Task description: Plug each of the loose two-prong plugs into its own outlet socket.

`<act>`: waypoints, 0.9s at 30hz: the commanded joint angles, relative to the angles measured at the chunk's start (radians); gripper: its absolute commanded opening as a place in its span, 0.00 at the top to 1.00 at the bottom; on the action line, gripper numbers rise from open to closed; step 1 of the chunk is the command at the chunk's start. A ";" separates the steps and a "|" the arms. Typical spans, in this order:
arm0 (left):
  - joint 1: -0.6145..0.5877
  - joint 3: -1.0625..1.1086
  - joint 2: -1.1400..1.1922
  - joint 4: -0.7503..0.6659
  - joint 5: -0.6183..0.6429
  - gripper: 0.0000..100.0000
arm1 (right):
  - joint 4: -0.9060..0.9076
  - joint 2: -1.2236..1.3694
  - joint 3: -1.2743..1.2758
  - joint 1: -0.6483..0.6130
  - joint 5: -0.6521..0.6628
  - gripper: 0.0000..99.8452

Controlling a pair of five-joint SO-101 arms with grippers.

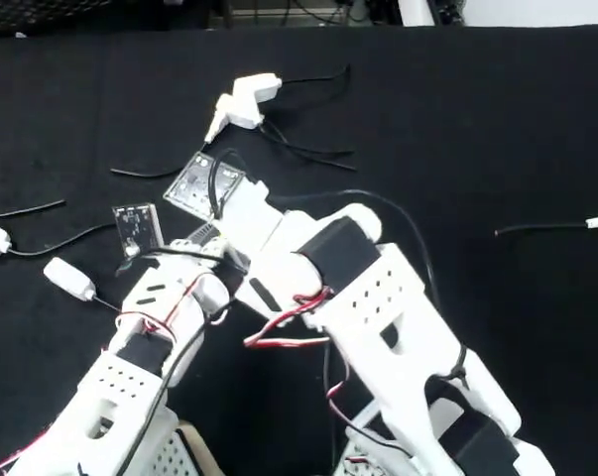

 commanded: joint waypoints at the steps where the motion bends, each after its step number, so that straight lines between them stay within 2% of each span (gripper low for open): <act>1: 0.039 0.002 -0.003 -0.020 -0.032 0.95 | -0.009 -0.027 -0.073 -0.015 -0.041 0.99; 4: -0.001 0.002 -0.003 -0.020 -0.029 0.95 | -0.008 -0.027 -0.071 -0.006 -0.046 0.99; 7: -0.097 0.002 -0.006 -0.015 -0.029 0.95 | -0.009 -0.027 -0.071 0.063 -0.068 0.99; 12: -0.364 0.004 -0.014 -0.014 -0.028 0.95 | -0.025 -0.024 -0.062 0.218 -0.143 0.99; 18: -0.625 0.096 -0.014 -0.018 -0.031 0.95 | -0.023 0.070 0.019 0.253 -0.167 0.99; 21: -0.662 0.108 -0.014 -0.015 -0.028 0.95 | -0.018 0.166 0.030 0.325 -0.198 0.99; 27: -0.613 0.116 -0.014 -0.015 -0.028 0.95 | 0.029 0.309 0.021 0.443 -0.218 0.99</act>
